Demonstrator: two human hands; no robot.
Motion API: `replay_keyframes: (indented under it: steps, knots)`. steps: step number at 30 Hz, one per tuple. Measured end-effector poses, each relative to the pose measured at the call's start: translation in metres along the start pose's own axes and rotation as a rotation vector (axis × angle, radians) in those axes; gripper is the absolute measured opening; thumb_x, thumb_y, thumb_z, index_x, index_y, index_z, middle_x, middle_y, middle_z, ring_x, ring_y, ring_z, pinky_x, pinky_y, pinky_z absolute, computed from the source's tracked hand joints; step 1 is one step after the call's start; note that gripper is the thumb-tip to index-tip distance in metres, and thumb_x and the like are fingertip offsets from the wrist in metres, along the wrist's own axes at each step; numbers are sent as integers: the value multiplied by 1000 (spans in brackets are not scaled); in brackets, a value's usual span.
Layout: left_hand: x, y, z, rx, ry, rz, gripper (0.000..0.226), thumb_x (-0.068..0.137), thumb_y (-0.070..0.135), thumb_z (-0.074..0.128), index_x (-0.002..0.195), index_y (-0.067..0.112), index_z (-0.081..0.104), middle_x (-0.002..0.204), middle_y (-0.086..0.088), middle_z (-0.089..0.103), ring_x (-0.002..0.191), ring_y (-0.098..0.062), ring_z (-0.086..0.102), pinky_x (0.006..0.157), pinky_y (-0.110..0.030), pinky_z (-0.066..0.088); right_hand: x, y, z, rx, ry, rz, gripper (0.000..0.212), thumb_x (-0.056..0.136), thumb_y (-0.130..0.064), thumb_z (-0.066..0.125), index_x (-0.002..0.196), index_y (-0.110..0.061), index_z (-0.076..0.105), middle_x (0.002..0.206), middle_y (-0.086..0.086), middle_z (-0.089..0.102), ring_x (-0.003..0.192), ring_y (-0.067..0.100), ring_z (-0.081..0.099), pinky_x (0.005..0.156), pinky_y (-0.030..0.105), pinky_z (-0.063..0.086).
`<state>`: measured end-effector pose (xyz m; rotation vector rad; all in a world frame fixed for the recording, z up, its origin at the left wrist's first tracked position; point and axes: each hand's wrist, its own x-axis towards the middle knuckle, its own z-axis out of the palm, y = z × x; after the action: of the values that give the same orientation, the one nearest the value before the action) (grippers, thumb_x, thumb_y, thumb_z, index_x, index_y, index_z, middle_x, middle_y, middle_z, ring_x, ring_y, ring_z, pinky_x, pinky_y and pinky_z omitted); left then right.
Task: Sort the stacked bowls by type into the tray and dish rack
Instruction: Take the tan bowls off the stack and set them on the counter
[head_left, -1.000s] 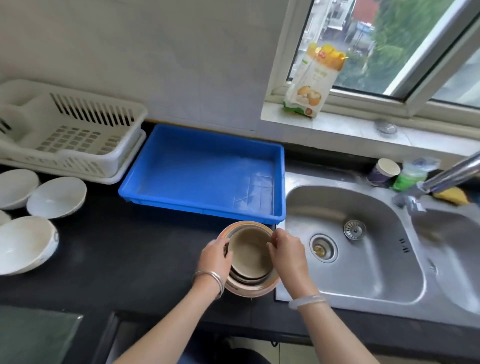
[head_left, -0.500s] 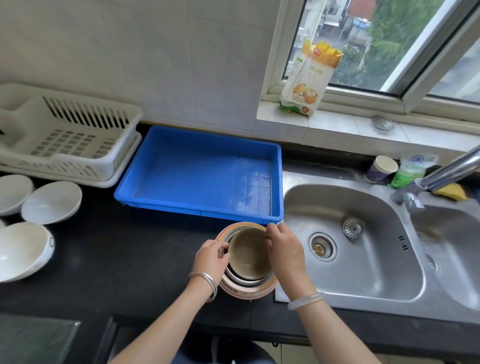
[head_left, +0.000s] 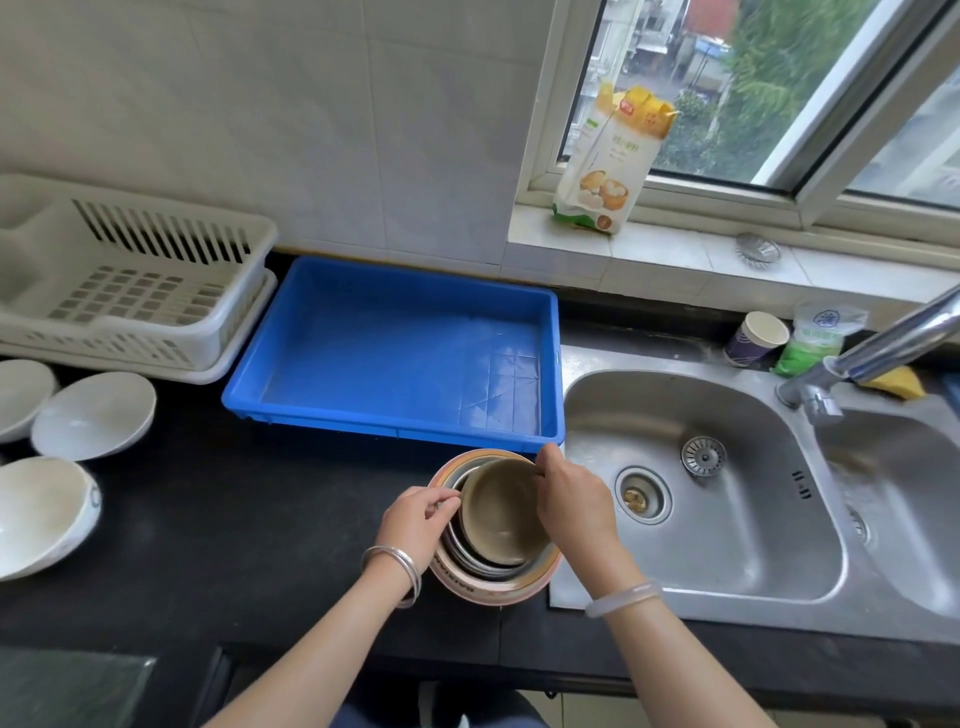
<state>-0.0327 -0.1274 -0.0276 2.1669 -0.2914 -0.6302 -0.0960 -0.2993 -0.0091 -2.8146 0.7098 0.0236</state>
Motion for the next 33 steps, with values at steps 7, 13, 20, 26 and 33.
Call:
replay_keyframes:
  steps: [7, 13, 20, 26, 33]
  knots:
    - [2, 10, 2, 92, 20, -16, 17, 86, 25, 60, 102, 20, 64, 102, 6, 53, 89, -8, 52, 78, -20, 41, -2, 20, -18, 298, 20, 82, 9, 90, -17, 55, 92, -16, 46, 86, 14, 69, 74, 35, 58, 58, 33, 38]
    - [3, 21, 7, 138, 151, 20, 7, 85, 18, 61, 79, 19, 57, 103, 6, 49, 97, -11, 49, 78, -21, 41, -6, 31, -24, 478, 62, 193, 13, 87, -14, 60, 86, -23, 50, 88, 4, 71, 76, 23, 62, 62, 28, 39]
    - [5, 31, -4, -14, 182, 24, 12, 87, 16, 56, 75, 15, 56, 72, 4, 59, 65, -7, 55, 52, -13, 38, -5, 28, -36, 694, 51, 240, 17, 87, -10, 61, 100, -21, 64, 84, 5, 72, 64, 14, 66, 50, 21, 53]
    - [6, 25, -44, -88, 233, -39, 15, 86, 17, 57, 71, 18, 54, 75, 2, 62, 73, -15, 61, 63, -27, 52, 8, 9, -54, 819, 26, 217, 18, 86, -8, 62, 89, -25, 61, 79, -1, 70, 53, 11, 66, 48, 23, 55]
    - [-3, -16, -99, -186, 359, -209, 13, 85, 15, 59, 73, 16, 56, 74, -3, 65, 69, -20, 66, 70, -42, 59, 34, -45, -39, 902, -146, 165, 16, 86, -7, 59, 83, -22, 57, 89, 10, 68, 70, 24, 67, 62, 40, 61]
